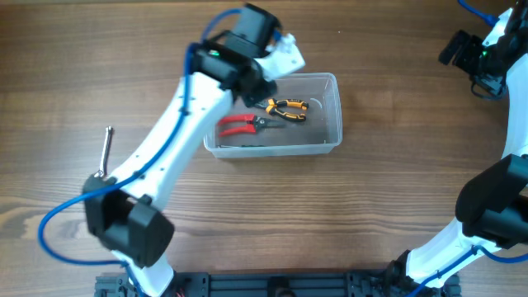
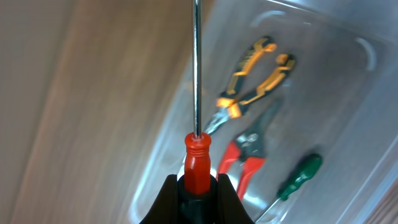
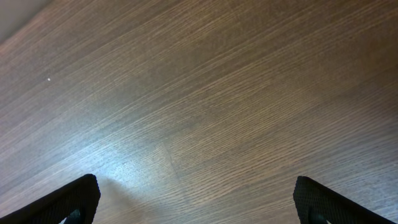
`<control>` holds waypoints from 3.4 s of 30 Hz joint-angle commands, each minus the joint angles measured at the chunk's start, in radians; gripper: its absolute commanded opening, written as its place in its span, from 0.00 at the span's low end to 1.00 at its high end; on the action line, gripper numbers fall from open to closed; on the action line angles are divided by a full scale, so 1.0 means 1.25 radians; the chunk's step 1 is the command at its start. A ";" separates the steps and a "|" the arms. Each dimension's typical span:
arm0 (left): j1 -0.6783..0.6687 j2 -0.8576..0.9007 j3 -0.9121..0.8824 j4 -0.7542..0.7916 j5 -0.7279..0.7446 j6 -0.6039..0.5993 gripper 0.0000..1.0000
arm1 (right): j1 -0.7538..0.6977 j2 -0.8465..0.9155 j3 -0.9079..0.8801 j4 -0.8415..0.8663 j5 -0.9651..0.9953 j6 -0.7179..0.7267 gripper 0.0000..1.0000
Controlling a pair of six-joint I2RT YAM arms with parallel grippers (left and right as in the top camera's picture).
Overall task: Pack container
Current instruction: 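Carry the screwdriver with the left gripper into the container and release, then move the left gripper to the metal wrench and grasp it, then lower the wrench into the container with the left gripper and release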
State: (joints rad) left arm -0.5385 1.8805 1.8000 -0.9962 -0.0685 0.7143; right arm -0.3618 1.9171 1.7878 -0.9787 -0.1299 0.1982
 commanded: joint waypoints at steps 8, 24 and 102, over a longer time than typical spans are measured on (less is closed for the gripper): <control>-0.032 0.147 -0.005 -0.095 0.236 0.161 0.04 | 0.004 0.009 -0.003 0.003 0.002 0.011 1.00; -0.091 0.181 -0.005 -0.053 0.226 0.205 1.00 | 0.004 0.009 -0.003 0.002 0.002 0.011 1.00; -0.027 -0.031 0.055 -0.098 0.080 0.034 0.04 | 0.004 0.009 -0.003 0.003 0.002 0.011 1.00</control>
State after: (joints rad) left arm -0.5217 1.7359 1.8748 -1.1133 -0.0704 0.6811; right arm -0.3614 1.9171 1.7878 -0.9787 -0.1299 0.1986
